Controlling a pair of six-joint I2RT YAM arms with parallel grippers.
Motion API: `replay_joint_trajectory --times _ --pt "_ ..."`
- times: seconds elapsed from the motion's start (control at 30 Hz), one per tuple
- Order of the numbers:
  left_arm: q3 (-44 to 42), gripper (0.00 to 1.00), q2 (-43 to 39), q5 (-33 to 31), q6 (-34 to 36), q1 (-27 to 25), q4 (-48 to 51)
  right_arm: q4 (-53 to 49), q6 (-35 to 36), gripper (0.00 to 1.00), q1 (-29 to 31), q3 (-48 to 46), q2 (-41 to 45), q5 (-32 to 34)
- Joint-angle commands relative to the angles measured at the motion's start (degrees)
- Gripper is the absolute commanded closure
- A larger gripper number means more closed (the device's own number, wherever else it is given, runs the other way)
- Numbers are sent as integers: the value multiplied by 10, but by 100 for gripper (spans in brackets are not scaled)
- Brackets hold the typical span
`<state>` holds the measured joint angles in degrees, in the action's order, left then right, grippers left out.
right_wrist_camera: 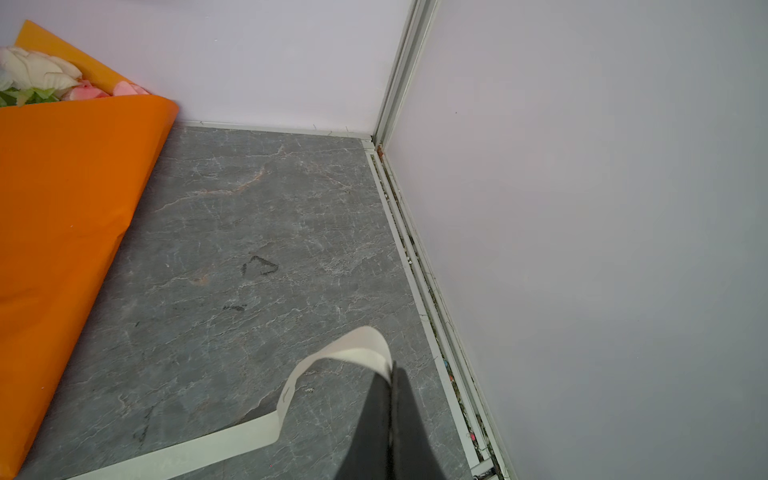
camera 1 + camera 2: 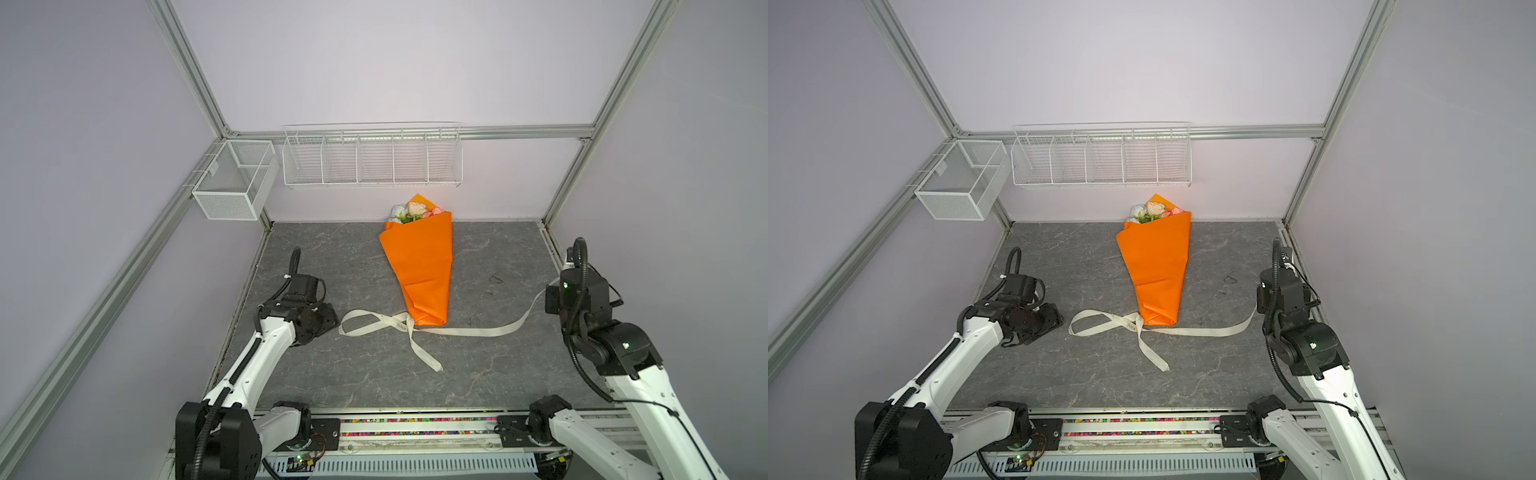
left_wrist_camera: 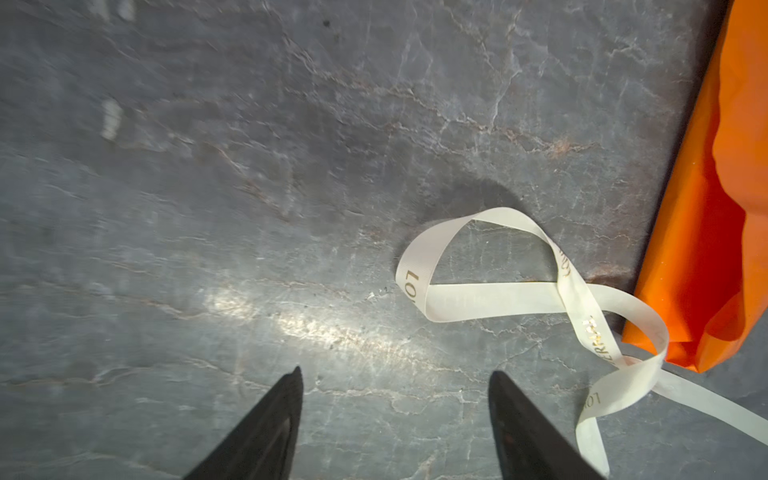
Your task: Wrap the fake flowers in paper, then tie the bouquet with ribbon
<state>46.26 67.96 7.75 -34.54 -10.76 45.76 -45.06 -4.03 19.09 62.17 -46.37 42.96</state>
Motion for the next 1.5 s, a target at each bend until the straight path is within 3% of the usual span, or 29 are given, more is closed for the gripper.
replay_joint_trajectory --times 0.0,0.17,0.4,0.53,0.63,0.73,0.97,1.2,1.33,1.47 --pt "-4 29 29 25 -42 -12 -75 22 4 93 -2 -8 -8 -23" --pt "0 32 88 2 -58 -44 -93 30 7 93 -3 -14 -8 -23" --pt "2 42 163 -33 -61 -70 -102 27 13 93 -4 -15 -5 -19" --pt "13 57 195 -45 -45 -74 -94 28 14 93 -4 -16 -5 -18" --pt "32 84 199 -73 -26 -73 -63 27 15 93 -6 -19 -9 -2" --pt "71 100 177 -131 -1 -70 0 18 23 93 -25 -15 -21 13" --pt "264 100 100 -419 77 -65 229 18 38 93 -105 12 -15 -17" --pt "347 100 31 -662 285 -65 221 34 53 93 -108 17 11 -62" --pt "308 100 -13 -745 493 -65 76 20 38 93 -109 15 -2 -28" --pt "204 100 -70 -760 700 -63 -146 9 29 93 -113 19 -15 6"
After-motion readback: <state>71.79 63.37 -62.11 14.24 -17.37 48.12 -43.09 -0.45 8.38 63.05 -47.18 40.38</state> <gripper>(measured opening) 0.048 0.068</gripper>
